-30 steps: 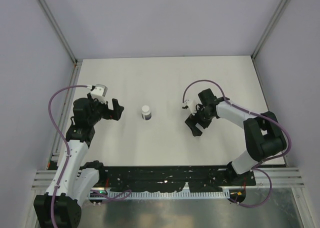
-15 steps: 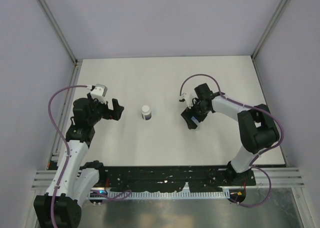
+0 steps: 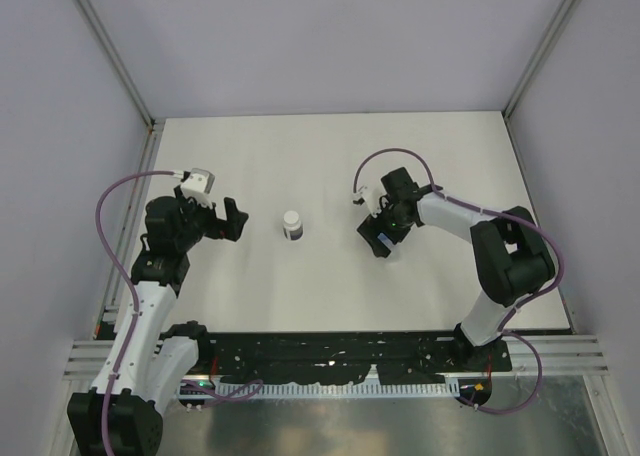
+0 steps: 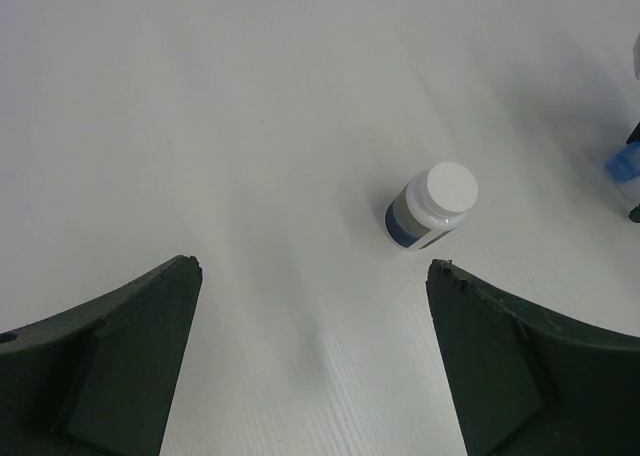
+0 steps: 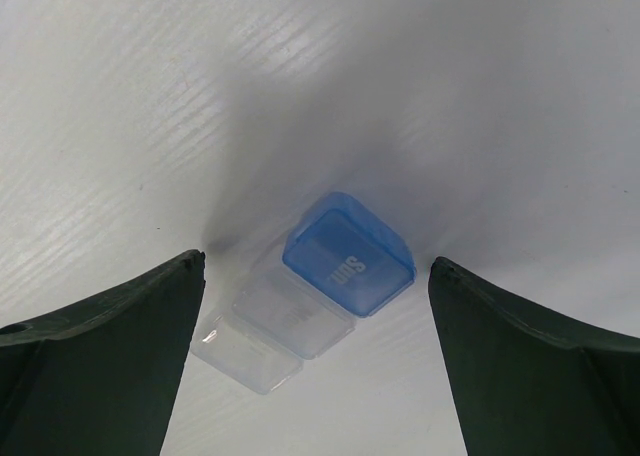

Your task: Sort the pills into containers

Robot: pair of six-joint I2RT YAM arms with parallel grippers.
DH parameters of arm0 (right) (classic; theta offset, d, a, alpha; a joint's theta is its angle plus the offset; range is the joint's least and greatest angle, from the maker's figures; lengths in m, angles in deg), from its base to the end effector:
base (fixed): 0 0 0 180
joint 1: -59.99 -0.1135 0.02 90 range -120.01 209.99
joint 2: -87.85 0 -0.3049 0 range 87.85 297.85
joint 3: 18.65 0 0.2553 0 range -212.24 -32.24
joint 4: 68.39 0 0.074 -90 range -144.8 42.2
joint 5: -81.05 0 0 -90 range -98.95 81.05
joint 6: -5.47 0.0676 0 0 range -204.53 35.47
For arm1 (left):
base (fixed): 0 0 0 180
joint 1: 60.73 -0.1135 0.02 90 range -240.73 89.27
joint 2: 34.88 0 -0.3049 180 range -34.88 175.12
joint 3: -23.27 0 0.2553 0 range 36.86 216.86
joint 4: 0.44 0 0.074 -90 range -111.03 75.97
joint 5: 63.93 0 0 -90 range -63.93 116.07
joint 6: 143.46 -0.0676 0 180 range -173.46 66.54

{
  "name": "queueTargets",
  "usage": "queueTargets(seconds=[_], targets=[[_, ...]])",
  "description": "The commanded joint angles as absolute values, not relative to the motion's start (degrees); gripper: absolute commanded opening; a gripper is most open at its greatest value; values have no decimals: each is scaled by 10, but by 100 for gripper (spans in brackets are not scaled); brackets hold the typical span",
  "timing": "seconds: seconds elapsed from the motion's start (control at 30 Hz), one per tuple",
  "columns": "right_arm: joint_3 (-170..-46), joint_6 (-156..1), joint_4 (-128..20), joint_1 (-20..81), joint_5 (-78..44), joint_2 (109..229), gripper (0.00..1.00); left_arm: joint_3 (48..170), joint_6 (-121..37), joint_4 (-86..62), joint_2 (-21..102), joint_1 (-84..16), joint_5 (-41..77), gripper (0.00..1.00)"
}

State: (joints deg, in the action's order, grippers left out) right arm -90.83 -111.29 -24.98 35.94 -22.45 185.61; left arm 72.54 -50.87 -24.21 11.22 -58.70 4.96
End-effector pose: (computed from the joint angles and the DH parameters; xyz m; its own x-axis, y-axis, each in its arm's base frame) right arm 0.3055 0.1536 0.1749 -0.5483 -0.7241 -0.4183 -0.8059 0.5911 0.0332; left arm 0.1908 -0.0311 0.2991 -0.3680 -0.0291 -0.9294 0.3537 0.9200 -0.1689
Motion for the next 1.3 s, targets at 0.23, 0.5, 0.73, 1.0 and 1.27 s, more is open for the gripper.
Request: queueTargets(seconds=[0.23, 0.5, 0.73, 1.0, 1.27], targets=[[-873, -1091, -245, 357, -148, 1794, 100, 742, -505, -232, 96, -588, 31, 99], [-843, -1096, -231, 358, -156, 1773, 89, 741, -505, -231, 94, -588, 31, 99], [-837, -1101, -242, 357, -165, 1774, 75, 741, -503, -232, 91, -589, 29, 99], [-851, -1094, -249, 357, -167, 1787, 62, 740, -503, -231, 85, -588, 29, 99], [-866, -1118, -226, 357, -196, 1750, 33, 743, -503, -229, 81, -589, -1, 99]])
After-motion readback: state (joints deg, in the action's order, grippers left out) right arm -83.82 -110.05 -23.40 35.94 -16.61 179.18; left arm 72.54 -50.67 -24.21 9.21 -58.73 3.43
